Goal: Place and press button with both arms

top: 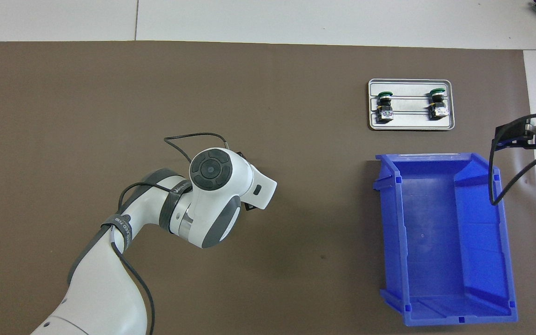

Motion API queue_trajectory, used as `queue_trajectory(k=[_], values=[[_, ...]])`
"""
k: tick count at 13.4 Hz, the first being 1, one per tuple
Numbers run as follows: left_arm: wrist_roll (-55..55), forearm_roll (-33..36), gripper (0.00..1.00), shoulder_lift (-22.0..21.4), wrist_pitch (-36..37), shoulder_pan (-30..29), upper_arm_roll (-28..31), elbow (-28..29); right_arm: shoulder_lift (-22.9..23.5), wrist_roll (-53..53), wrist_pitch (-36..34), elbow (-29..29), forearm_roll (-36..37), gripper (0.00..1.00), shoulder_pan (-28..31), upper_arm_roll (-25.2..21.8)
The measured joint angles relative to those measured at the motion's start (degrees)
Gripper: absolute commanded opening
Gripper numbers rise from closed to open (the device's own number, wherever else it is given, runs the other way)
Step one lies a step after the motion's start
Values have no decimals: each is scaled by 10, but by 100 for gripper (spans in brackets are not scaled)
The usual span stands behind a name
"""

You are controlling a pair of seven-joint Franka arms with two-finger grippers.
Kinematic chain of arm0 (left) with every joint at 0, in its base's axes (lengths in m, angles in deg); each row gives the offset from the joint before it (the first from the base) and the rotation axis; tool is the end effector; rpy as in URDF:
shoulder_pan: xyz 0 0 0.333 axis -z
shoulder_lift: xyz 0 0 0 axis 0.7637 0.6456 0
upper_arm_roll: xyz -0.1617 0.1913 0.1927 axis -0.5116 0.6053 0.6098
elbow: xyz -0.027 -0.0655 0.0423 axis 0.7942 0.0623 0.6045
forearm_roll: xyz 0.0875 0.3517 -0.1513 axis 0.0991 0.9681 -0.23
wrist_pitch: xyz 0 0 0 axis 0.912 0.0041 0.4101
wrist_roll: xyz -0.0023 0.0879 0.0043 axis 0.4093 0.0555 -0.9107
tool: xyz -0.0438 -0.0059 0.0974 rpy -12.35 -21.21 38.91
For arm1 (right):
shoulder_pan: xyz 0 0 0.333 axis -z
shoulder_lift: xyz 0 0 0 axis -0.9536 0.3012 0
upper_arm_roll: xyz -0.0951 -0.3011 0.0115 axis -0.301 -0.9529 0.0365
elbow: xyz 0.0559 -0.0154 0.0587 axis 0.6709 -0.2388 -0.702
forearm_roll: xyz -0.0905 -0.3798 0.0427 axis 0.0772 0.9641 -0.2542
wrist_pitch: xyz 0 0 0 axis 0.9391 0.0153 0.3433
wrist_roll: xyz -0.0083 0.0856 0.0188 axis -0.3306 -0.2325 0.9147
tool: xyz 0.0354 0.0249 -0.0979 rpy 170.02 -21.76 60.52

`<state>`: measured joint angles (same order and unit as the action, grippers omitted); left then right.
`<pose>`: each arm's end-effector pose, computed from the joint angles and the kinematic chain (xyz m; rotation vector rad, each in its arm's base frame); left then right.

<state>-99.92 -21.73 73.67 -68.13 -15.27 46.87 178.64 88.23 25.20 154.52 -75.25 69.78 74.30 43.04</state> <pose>0.5007 -0.3804 0.3006 2.3753 -1.8776 0.2044 0.5590 -0.0376 0.5999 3.0796 -0.3437 -0.0018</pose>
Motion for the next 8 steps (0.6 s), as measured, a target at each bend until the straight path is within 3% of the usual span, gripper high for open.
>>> queue_trajectory(k=[5, 8], values=[[6, -1, 0, -1, -21, 0, 3, -6, 0, 2, 0, -1, 0, 100, 1, -1], [68, -19, 0, -18, -29, -3, 8, -24, 0, 2, 0, -1, 1, 100, 1, -1]])
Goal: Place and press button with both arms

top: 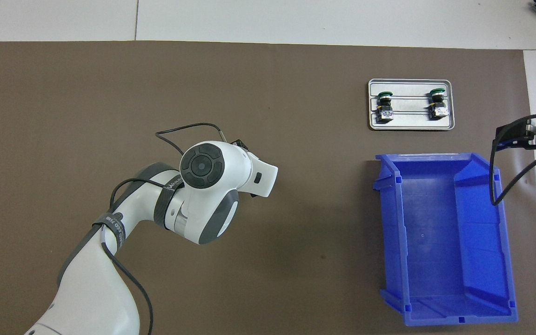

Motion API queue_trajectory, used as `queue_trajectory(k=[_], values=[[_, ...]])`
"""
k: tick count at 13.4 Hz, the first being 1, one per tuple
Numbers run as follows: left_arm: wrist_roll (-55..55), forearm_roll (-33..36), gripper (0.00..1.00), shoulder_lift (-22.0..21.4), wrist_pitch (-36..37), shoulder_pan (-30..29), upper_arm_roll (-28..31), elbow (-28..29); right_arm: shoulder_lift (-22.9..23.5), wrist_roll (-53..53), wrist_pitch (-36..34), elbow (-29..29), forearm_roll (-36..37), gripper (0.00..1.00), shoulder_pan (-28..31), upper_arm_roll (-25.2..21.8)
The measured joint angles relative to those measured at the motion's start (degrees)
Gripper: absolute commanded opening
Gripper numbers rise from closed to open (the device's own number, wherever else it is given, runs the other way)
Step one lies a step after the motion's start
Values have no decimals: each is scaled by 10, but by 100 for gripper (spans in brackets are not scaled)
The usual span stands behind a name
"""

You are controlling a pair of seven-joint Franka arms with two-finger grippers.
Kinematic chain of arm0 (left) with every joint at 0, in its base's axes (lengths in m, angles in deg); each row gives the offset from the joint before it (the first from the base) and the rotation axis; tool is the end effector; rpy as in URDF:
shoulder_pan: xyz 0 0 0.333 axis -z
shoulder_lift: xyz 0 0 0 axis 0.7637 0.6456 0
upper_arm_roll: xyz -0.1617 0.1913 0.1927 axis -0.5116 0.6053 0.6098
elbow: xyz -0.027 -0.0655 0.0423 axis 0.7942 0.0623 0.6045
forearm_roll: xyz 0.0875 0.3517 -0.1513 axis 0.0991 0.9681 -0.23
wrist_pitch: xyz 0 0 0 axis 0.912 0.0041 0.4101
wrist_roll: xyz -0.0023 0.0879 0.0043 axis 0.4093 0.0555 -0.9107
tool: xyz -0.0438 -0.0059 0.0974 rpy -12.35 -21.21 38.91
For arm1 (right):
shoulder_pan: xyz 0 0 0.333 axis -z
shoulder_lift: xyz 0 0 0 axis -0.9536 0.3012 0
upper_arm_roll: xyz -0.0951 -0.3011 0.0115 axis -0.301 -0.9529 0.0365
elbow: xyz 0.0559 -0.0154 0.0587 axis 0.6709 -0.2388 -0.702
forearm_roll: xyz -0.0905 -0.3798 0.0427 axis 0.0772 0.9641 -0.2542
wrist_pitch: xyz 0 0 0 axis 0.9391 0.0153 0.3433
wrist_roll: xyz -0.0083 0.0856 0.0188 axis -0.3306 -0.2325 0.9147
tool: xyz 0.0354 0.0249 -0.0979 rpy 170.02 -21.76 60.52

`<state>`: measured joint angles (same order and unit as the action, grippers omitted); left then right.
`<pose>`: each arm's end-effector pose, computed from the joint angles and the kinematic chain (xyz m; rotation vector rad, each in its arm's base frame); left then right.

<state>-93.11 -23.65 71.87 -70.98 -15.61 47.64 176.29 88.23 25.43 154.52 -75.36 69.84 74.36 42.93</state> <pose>0.5217 -0.3792 0.3441 2.4862 -1.6586 0.3777 0.5588 -0.0394 0.5990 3.0786 -0.3418 -0.0049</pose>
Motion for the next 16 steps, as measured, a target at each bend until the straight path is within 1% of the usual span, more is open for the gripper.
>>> queue_trajectory(k=[2, 4, 5, 8, 11, 12, 16], values=[[-3, -62, 0, -18, -1, -17, 2, 0, 0, 0, 0, 0, 0, 100, 0, 0], [-57, -137, 0, -24, -1, -32, 3, 3, 0, 0, 0, 0, 0, 100, 0, 0], [-101, -187, 0, -24, -2, -40, 4, 6, 0, 0, 0, 0, 0, 100, 0, 0], [-261, -377, 0, -24, -20, -53, 5, 17, 0, 0, 0, 0, 0, 100, 0, 0], [-410, -534, 0, -25, -70, -53, 3, 43, 0, 0, 0, 0, 0, 100, 0, 0], [-453, -577, 0, -26, -77, -53, 3, 50, 0, 0, 0, 0, 0, 100, 0, 0], [-583, -711, 0, -31, -77, -56, 5, 62, 0, 0, 0, -1, 1, 100, 0, 0]])
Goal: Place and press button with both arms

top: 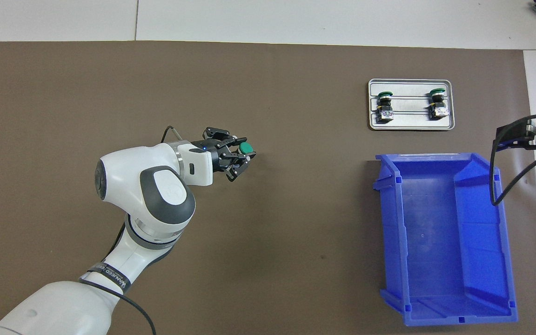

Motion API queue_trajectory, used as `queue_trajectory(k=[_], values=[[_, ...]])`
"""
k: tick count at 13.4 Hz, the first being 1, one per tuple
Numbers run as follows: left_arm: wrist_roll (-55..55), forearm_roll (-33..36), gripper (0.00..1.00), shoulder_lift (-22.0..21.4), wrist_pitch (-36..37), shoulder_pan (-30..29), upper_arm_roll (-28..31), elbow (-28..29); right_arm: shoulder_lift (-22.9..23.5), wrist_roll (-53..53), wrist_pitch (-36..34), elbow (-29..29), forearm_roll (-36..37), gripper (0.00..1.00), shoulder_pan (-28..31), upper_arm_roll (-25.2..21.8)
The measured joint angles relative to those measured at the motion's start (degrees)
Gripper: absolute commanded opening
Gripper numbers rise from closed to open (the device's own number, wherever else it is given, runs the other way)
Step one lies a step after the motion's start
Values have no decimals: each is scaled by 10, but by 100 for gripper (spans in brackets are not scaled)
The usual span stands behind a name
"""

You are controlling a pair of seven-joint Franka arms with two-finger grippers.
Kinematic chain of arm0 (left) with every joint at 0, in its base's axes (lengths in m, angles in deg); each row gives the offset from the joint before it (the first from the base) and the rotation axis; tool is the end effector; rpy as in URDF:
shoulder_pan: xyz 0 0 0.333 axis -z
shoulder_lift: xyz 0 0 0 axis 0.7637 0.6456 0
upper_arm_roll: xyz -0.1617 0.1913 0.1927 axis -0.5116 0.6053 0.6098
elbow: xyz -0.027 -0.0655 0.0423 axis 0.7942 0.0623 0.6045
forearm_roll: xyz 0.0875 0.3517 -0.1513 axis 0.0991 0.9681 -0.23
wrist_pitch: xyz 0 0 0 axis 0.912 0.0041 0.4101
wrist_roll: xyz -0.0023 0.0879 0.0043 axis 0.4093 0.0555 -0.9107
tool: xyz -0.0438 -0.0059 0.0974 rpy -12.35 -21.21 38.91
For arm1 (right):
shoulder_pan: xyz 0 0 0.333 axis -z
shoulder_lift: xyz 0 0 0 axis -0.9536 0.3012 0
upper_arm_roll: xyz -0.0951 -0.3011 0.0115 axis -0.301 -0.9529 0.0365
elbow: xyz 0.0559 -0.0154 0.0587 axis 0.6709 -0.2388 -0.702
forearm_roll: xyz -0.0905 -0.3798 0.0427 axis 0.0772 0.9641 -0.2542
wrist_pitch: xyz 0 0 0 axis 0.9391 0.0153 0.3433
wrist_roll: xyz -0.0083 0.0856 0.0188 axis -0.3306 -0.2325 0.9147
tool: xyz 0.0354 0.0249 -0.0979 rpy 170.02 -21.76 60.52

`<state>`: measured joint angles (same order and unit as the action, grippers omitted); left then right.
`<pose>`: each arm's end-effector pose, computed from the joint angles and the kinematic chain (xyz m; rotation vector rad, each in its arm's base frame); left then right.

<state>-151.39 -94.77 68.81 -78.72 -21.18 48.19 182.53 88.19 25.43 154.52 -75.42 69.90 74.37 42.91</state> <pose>0.5418 -0.2849 0.3274 2.1270 -1.1880 0.8799 0.5586 -0.0398 0.5989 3.0775 -0.3424 -0.0054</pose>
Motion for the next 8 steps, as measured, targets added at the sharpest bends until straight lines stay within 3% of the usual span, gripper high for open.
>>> queue_trajectory(k=[4, 8], values=[[-125, -114, 0, 0, 62, -30, 0, 15, 0, 0, 0, 0, 0, 100, 0, 0], [-234, -210, 0, -1, 169, -66, 0, 44, 0, 0, 0, 0, 0, 100, 0, 0]])
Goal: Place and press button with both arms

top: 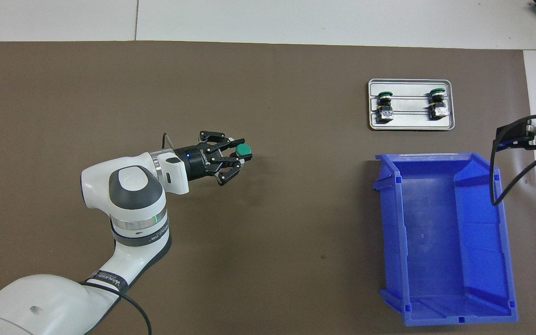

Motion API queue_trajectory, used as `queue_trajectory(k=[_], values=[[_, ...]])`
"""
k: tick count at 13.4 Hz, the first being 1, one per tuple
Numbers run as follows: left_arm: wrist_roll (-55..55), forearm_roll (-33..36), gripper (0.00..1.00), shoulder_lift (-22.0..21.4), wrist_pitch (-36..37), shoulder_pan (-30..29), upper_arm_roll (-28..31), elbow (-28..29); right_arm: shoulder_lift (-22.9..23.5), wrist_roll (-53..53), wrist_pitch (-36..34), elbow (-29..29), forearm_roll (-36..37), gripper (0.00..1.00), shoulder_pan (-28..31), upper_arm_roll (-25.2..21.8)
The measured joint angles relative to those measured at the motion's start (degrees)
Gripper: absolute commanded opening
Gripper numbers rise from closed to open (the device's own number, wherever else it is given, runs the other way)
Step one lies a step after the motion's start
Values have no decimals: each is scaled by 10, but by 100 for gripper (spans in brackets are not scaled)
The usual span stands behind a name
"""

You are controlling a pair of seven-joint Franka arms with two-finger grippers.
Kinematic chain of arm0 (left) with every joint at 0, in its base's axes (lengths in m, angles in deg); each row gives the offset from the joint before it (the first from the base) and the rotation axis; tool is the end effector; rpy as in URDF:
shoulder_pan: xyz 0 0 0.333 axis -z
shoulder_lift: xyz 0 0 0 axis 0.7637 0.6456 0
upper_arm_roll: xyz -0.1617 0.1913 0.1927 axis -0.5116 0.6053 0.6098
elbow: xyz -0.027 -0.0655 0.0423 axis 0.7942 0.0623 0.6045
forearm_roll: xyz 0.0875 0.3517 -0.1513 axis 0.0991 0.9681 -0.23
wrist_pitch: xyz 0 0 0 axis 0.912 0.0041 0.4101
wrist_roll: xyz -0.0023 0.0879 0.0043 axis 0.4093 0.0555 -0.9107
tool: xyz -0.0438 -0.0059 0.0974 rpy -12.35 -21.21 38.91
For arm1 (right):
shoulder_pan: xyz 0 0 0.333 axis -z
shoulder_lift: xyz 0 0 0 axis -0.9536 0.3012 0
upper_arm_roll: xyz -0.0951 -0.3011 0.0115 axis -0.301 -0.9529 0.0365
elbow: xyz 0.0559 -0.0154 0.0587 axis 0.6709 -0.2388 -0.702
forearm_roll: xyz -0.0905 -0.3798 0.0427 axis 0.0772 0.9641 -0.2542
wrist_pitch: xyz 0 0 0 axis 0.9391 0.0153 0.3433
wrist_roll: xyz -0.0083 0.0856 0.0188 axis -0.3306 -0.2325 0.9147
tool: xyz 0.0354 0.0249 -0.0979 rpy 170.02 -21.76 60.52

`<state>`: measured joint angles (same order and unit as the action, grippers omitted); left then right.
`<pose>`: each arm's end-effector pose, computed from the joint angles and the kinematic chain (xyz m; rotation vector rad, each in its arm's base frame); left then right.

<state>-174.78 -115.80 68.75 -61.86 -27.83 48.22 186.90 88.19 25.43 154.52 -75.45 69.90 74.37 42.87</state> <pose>0.5348 -0.2480 0.2940 1.8442 -1.0806 1.0297 0.5585 -0.0402 0.5986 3.0774 -0.3435 -0.0062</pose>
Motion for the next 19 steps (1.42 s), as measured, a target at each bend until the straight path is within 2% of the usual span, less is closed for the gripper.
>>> queue_trajectory(k=[4, 9, 14, 16, 17, 18, 19], values=[[-76, -41, 0, 0, 96, -32, 0, 41, 0, 0, 0, 0, 0, 100, 0, 0], [-149, -47, 0, -7, 186, -84, 1, 88, 0, 0, 0, 0, 0, 100, 0, 0], [-201, -53, 0, -21, 211, -97, 1, 141, 0, 0, 0, -1, 0, 100, 0, 0], [-202, -56, 41, -24, 215, -100, 1, 146, 0, 0, 0, -1, 0, 100, 0, 0], [-202, -56, 52, -26, 216, -106, 1, 147, 0, 0, 0, -1, 0, 100, 0, 0], [-202, -56, 58, -27, 219, -111, 1, 147, 0, 0, 0, -1, 0, 100, 0, 0], [-202, -56, 58, -27, 224, -114, 2, 147, 0, 0, 0, -1, 0, 100, 0, 0]])
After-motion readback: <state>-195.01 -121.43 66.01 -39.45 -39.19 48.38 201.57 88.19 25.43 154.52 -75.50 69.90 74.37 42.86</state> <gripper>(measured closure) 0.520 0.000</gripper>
